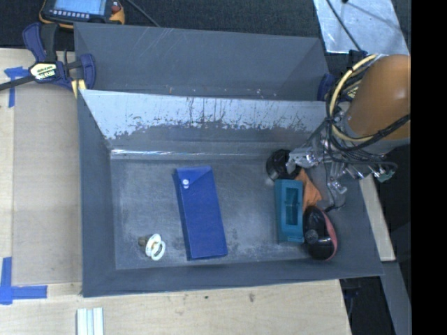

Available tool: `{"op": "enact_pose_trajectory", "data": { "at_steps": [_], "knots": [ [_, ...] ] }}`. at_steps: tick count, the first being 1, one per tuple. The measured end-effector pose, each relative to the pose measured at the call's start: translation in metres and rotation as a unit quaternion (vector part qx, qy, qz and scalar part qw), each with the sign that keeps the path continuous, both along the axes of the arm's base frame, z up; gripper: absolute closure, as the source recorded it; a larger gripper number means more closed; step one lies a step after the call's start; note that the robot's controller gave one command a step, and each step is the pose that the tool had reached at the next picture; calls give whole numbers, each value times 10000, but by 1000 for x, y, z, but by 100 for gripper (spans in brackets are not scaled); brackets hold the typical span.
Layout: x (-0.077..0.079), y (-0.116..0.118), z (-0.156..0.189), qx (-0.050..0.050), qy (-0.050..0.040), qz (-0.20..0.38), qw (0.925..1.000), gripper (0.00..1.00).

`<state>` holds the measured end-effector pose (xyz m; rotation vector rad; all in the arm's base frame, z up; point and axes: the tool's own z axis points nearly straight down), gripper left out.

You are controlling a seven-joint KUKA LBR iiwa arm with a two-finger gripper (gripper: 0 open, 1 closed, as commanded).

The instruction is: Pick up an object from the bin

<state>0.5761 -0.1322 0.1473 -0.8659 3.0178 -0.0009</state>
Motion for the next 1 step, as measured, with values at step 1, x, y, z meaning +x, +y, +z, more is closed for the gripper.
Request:
{"op": "enact_pose_trajectory", "data": {
  "at_steps": [1],
  "knots": [
    [8,-2,-51,9,-113,2237,9746,0]
  ]
}}
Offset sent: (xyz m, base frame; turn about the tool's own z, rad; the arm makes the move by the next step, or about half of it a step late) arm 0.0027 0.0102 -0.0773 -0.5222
